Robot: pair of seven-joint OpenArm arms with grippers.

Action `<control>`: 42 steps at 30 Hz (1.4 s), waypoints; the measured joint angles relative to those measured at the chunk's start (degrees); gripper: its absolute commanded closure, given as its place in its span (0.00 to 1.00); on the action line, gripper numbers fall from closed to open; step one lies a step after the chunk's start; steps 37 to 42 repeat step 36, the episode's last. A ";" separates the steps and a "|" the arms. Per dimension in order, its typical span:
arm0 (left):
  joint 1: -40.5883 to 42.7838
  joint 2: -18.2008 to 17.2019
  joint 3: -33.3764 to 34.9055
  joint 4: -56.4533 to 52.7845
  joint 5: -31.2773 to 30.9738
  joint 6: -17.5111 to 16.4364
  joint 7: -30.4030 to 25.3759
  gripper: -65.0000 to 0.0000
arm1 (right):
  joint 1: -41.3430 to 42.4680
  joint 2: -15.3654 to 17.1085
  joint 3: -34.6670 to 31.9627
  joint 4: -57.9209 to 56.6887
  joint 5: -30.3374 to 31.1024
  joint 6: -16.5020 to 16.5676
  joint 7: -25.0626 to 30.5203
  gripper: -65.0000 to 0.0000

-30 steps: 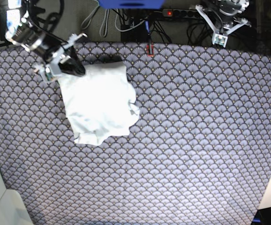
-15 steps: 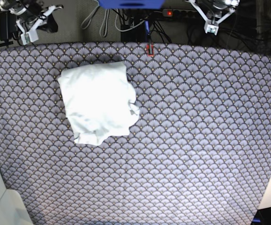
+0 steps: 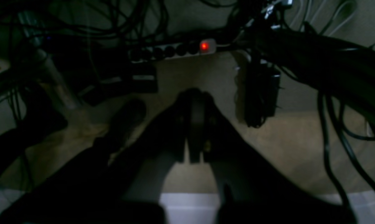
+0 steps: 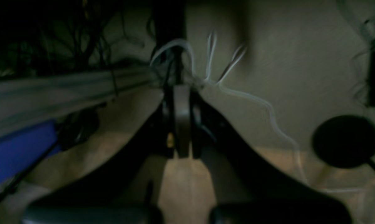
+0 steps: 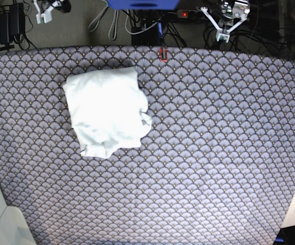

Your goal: Fold the T-shirt properly

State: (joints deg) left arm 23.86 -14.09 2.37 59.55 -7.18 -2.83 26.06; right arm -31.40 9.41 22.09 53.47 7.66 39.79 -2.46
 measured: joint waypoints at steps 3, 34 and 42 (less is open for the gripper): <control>-3.34 0.02 -0.13 -6.16 -2.25 0.50 0.31 1.00 | 3.43 0.22 0.04 -10.69 -3.10 -0.61 6.32 1.00; -20.55 7.28 3.74 -53.31 -7.45 0.90 -27.36 1.00 | 24.06 0.20 -0.11 -45.59 -32.74 -37.38 24.11 1.00; -20.74 7.15 3.72 -53.20 -7.48 0.90 -27.47 1.00 | 24.02 0.04 0.00 -45.59 -32.74 -38.84 23.89 1.00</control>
